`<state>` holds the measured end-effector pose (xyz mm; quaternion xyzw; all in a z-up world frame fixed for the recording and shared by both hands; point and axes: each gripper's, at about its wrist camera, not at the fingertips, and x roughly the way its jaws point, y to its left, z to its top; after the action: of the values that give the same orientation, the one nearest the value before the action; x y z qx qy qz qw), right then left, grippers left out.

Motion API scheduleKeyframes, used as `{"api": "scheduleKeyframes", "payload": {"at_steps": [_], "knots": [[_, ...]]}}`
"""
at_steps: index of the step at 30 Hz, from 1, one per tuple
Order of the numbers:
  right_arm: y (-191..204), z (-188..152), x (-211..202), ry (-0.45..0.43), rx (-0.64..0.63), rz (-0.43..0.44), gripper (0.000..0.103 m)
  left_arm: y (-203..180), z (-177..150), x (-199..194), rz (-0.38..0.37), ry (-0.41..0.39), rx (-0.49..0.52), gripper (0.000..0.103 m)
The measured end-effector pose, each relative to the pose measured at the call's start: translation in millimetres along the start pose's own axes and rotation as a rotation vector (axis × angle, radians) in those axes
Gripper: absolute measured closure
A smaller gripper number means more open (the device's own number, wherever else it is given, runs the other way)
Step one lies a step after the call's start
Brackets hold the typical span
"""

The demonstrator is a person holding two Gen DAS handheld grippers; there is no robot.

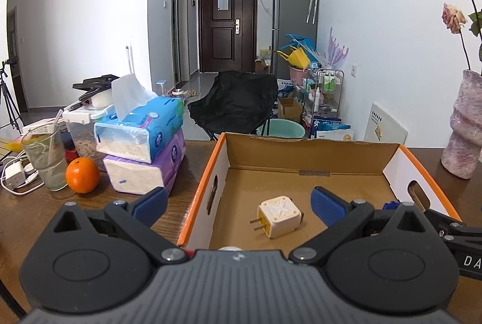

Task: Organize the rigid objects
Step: 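Withdraw both tools from the box back toward the remaining objects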

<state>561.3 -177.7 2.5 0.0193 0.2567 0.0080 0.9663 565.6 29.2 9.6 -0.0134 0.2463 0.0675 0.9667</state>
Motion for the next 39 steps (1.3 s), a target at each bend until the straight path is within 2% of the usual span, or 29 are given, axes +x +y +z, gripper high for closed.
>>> {"api": "scheduleKeyframes", "payload": {"at_steps": [19, 39], "knots": [[-3.8, -32.6, -63.1, 0.008, -0.015, -0.009, 0.0, 20.9, -25.5, -68.0, 0.006, -0.012, -0.034, 0.0], [-16.6, -83.2, -129.1, 0.031, -0.018, -0.005, 0.0, 31.6, -64.5, -134.8, 0.0, -0.012, -0.047, 0.0]]}}
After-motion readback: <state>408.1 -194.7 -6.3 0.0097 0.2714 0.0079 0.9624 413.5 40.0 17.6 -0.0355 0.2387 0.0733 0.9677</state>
